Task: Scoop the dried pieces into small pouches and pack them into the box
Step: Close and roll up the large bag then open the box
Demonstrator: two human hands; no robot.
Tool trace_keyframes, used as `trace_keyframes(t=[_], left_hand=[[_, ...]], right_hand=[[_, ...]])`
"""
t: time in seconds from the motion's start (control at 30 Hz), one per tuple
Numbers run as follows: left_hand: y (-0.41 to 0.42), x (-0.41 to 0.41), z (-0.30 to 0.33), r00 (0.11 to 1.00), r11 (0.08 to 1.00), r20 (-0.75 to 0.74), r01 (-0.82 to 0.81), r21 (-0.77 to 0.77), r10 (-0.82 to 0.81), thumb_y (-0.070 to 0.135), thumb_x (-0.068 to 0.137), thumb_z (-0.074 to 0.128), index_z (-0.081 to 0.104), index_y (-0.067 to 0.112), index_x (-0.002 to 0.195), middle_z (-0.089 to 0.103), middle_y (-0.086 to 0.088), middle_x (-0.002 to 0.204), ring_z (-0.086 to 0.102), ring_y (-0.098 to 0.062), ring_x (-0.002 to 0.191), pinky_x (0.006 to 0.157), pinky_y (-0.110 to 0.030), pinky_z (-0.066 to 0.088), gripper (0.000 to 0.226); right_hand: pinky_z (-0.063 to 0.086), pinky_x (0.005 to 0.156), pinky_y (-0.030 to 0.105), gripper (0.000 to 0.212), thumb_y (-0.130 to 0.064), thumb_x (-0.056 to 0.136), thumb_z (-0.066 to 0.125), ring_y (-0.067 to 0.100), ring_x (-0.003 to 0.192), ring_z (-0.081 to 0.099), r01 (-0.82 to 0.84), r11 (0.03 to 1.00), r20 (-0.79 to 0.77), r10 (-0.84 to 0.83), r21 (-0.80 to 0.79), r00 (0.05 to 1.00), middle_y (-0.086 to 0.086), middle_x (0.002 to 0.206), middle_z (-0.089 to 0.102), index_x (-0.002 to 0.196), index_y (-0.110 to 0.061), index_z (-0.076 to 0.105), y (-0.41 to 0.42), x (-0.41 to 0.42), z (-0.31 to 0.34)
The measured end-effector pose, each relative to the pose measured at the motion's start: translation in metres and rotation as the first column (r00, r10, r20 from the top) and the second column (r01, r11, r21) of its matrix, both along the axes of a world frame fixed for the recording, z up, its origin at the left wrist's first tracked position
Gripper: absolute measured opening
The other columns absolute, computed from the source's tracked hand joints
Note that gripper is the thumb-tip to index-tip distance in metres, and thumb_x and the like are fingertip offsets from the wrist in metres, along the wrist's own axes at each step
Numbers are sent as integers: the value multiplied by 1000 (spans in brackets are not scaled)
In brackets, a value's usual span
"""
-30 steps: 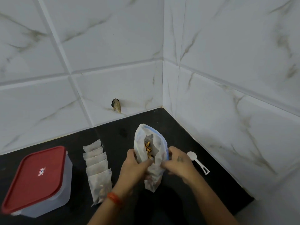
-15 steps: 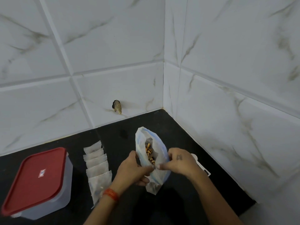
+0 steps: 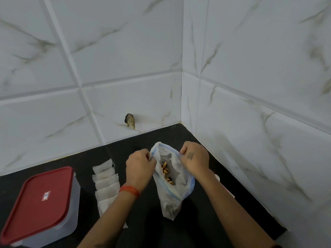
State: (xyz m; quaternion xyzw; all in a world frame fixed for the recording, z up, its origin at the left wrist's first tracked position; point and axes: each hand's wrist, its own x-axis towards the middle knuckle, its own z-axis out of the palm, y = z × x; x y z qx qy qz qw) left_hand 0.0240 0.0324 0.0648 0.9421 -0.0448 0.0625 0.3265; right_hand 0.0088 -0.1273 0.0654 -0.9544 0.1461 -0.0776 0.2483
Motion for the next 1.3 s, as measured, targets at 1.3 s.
trace_keyframes(t=[1.3], left_hand=[[-11,44,6,980,947,127,109,301,-154,22,91,52,52,17,106,49,-1,102,47,-7,73,56,-13,35,15]], right_hand=[[39,68,15,19,-12,83,67,8,83,50,-253,964,114,243,85,963,-6,92,53,92,-22,53,2,48,8]])
